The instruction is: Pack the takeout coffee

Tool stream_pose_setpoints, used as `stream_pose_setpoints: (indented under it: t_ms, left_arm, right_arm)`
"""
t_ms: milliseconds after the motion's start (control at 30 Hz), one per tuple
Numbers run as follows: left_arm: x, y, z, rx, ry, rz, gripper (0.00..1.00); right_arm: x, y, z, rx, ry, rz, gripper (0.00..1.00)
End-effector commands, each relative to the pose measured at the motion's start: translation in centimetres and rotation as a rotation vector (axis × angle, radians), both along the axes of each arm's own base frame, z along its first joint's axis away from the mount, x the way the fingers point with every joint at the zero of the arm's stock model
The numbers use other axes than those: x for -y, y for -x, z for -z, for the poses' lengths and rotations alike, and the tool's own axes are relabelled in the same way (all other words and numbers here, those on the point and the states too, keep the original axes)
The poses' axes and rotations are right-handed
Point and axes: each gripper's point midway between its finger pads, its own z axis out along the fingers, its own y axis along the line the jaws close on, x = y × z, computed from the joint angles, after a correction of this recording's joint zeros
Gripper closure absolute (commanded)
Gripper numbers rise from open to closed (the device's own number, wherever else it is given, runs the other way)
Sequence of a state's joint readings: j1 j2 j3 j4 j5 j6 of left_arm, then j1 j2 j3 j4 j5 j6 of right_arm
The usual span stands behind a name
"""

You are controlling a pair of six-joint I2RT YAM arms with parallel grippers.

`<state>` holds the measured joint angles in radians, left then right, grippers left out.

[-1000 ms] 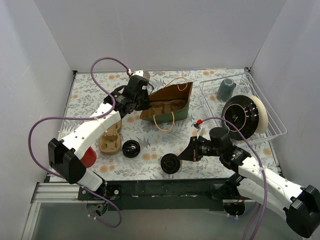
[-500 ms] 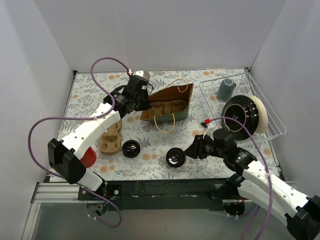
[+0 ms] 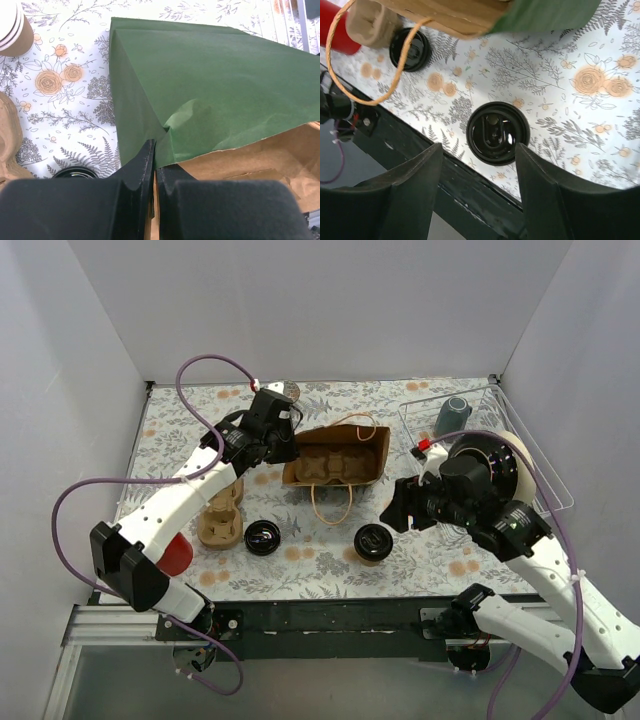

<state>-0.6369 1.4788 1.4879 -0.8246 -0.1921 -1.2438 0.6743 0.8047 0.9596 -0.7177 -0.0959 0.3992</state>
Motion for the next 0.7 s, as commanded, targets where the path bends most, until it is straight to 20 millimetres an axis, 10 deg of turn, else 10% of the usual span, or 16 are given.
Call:
stream_pose_setpoints:
  t_ms: [0,433,667]
  left_arm:
    - [-1.1,0.5,-2.7,0.037,0.040,-0.024,1.00]
    - [-1.1,-0.6,-1.5,-0.048,0.003,-0.046,0.94]
    - [-0.7,-1.6,-2.1,-0.047,0.008,-0.055,0.70]
  right_arm:
    - [1.8,0.9,1.4,-0.024,0.172,-0.074,0.31]
    - [-0.6,0.3,1.8,-0.074,0.193,-0.155,0.13]
    - [-1.8,0.1,3.1,-0.114,0.193,-0.131,0.14]
